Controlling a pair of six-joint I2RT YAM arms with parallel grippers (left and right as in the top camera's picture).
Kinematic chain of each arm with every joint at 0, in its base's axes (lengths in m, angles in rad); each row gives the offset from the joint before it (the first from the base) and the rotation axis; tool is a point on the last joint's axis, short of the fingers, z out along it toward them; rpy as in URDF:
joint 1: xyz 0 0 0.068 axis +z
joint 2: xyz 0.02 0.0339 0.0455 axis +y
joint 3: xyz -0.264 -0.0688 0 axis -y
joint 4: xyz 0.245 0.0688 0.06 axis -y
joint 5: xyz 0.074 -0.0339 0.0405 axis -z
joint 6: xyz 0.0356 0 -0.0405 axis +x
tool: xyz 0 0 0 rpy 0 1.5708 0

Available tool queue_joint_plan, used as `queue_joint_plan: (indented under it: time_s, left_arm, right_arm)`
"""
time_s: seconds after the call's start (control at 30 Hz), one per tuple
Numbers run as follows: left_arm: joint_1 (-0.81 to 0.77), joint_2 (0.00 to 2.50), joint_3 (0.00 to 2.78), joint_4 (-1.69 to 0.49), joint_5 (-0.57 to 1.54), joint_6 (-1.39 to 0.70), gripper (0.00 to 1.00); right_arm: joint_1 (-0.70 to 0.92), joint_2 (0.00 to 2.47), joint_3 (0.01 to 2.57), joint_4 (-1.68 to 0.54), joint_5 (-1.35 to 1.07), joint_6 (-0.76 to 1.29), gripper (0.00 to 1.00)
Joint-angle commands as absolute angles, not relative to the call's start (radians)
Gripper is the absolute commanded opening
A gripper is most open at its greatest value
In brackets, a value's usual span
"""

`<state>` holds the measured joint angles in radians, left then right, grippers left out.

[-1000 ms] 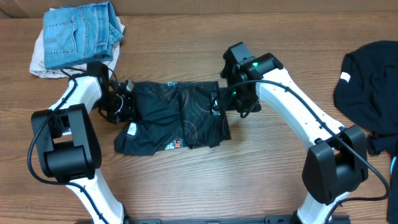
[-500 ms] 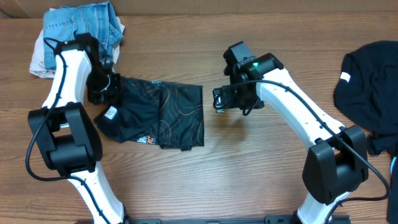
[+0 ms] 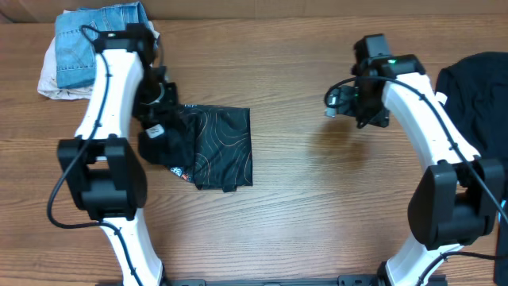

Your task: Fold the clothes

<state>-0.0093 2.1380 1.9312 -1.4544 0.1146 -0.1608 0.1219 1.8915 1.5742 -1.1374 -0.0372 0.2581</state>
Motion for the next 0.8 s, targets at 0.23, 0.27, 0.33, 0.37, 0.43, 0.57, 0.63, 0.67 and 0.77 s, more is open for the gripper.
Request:
queue_joint_plan:
  time_s: [0.23,0.27,0.33,0.37,0.43,0.57,0.63,0.67,0.77]
  left_arm:
    - [-0.226,2.135,1.955,-1.51,0.018,-0.319,0.04]
    - [-0.25,2.135,1.955,-1.51,0.018,-0.318,0.04]
    - [-0.278,2.135,1.955,-1.514,0.018,-0.319,0.04]
    - [-0.289,2.135,1.955,-1.515,0.018,-0.323,0.04]
    - [-0.317,2.135,1.955,-1.526,0.019,-0.344,0.06]
    - [-0.346,2.135,1.955,-1.533,0.019,-0.384,0.09]
    - [-0.361,2.135,1.955,-1.532,0.019,-0.403,0.1]
    - [-0.364,2.135,1.955,-1.531,0.02,-0.416,0.1]
    - [-0.374,2.136,1.955,-1.517,0.04,-0.435,0.1]
  right_arm:
    - [0.077,1.88,1.57,-1.134,-0.031,0.262,0.97]
    - [0.077,1.881,1.57,-1.134,-0.031,0.262,0.97]
    - [0.077,1.882,1.57,-1.134,-0.031,0.262,0.97]
    - [0.077,1.884,1.57,-1.133,-0.031,0.262,0.97]
    - [0.077,1.891,1.57,-1.131,-0.031,0.262,0.97]
    - [0.077,1.919,1.57,-1.131,-0.045,0.262,0.97]
    - [0.077,1.95,1.57,-1.127,-0.067,0.262,0.97]
    - [0.077,1.961,1.57,-1.123,-0.075,0.262,0.97]
    - [0.077,1.994,1.57,-1.103,-0.107,0.262,0.96]
